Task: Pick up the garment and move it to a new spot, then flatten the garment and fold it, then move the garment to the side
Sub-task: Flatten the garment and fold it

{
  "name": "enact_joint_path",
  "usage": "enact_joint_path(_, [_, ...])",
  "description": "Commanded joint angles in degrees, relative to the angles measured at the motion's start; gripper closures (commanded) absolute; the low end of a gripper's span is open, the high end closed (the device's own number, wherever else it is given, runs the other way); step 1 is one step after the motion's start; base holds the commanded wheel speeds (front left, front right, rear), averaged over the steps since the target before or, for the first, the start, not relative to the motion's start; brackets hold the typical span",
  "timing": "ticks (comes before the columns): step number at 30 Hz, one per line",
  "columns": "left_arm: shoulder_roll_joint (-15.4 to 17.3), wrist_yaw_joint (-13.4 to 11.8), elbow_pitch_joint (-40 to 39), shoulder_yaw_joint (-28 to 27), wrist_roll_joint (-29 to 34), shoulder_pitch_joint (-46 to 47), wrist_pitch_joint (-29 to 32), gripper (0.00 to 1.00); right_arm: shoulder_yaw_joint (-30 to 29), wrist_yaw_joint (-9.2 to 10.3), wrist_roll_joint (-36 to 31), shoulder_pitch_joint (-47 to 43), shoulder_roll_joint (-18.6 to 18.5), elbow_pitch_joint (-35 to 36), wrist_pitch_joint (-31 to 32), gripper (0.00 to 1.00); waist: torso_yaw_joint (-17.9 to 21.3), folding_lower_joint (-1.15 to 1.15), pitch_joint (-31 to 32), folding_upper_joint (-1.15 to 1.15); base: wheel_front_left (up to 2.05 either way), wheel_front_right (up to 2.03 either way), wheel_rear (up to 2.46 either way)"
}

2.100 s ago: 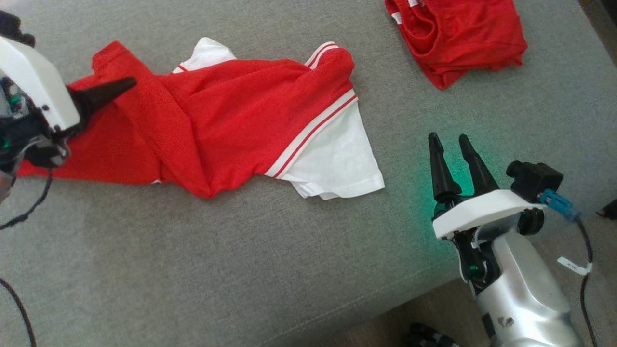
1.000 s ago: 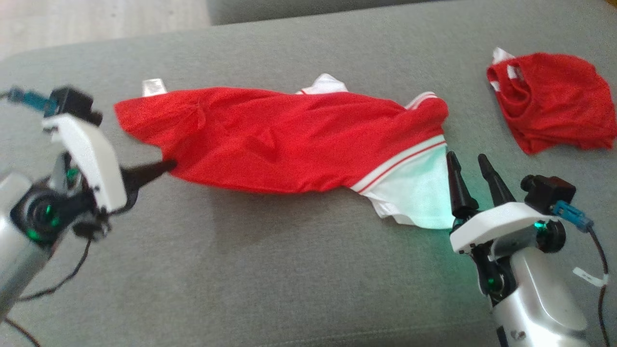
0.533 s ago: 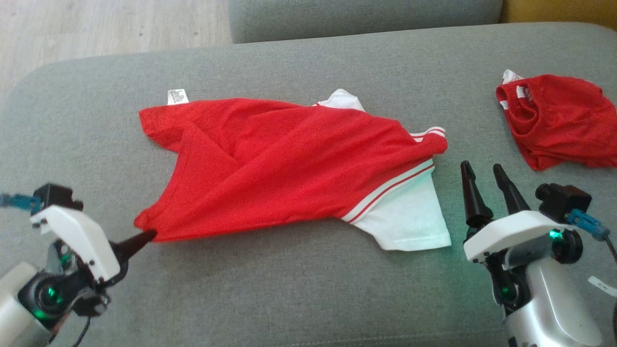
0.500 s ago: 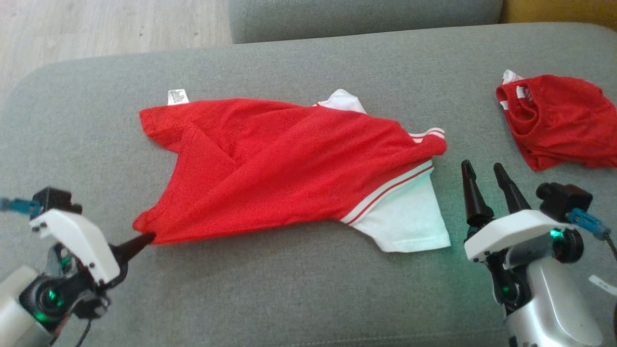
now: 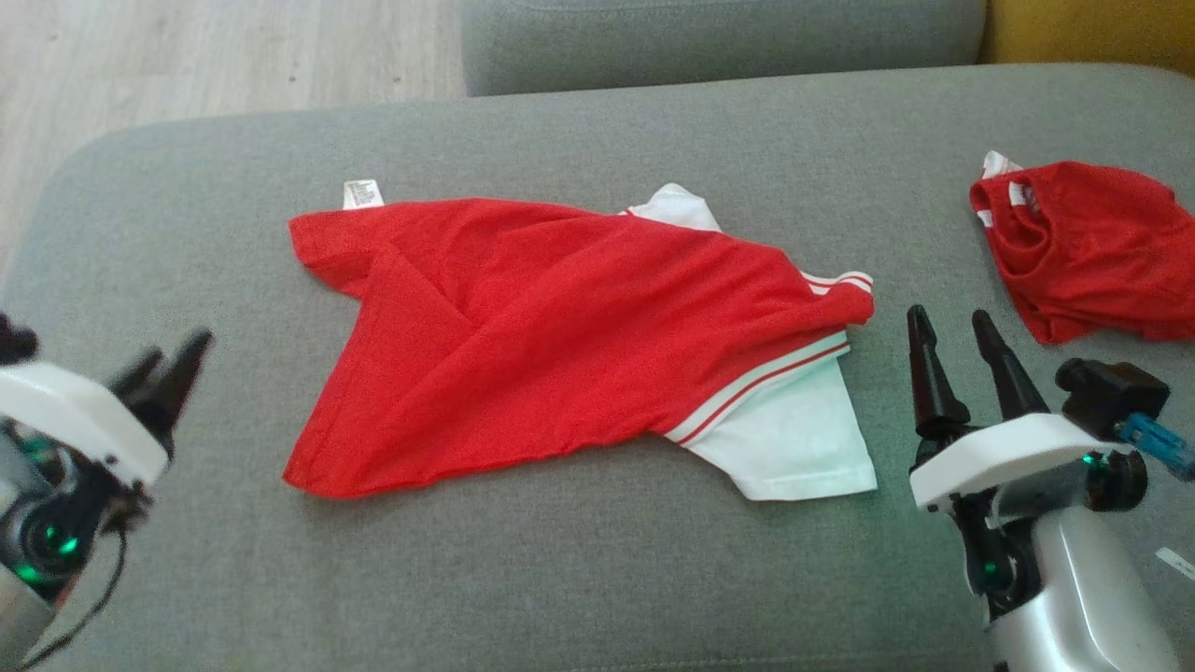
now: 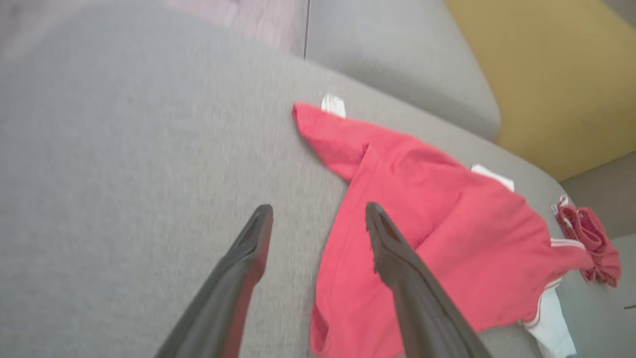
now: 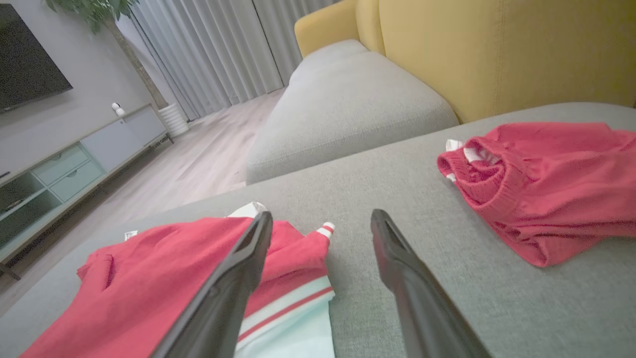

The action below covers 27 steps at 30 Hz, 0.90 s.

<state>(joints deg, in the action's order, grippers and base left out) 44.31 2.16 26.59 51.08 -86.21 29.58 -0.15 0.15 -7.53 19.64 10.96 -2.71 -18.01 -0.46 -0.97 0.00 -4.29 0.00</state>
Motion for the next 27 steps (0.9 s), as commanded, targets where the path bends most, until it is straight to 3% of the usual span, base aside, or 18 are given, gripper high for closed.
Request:
enact_joint_path(1, [3.38,-0.71,-1.94,-3.32,1.42,3.59,-2.41,0.00,1.45,0.04,-0.25,1.20,-0.25,2.59,-0.93,0.00,-0.29,0.00,0.34,0.00,0.00,0.00,0.00])
enact_joint_path(5, [4.42,-5.98,-7.01,-4.06,7.38,2.36,-11.57,0.00,3.18,0.04,-0.43,0.72,-0.56,4.06,-3.14,0.00,-0.88,0.00,0.93,0.00,0.00,0.00,0.00])
enact_joint_path(9, [4.27,-12.96,-12.38,-6.82,14.54,-0.69,-14.69,0.00,5.46,0.04,-0.29,0.07,-1.07,5.28,-5.88,0.00,-1.33,0.00,1.69,0.00,0.00,0.00,0.00])
enact_joint_path(15, [-0.08,-23.23,-21.29,-18.20,35.10,-10.51,-14.83,0.00,8.28,0.04,-2.38,-1.36,-2.91,5.40,-9.72,0.00,-1.55,0.00,2.74,0.00,0.00,0.00,0.00])
enact_joint_path(18, [-5.30,-26.75,-25.83,-24.65,45.26,-19.18,-14.84,0.00,9.15,0.04,-3.13,-3.38,-3.06,3.74,-10.58,0.00,-1.53,0.00,3.40,0.00,0.00,0.00,0.00])
enact_joint_path(24, [-14.01,-26.69,-29.96,-33.75,53.84,-29.47,-14.84,0.00,8.87,0.04,-3.94,-5.37,-2.53,1.86,-11.73,0.00,-1.17,0.00,3.64,0.00,0.00,0.00,0.00])
enact_joint_path(25, [-14.01,-26.69,-29.96,-33.75,53.84,-29.47,-14.84,0.00,8.87,0.04,-3.94,-5.37,-2.53,1.86,-11.73,0.00,-1.17,0.00,3.64,0.00,0.00,0.00,0.00])
enact_joint_path(27, [-17.08,-25.03,-29.99,-36.59,56.94,-32.22,-14.84,0.00,8.35,0.04,-5.05,-5.19,-2.42,1.99,-12.23,0.00,-0.99,0.00,3.55,0.00,0.00,0.00,0.00])
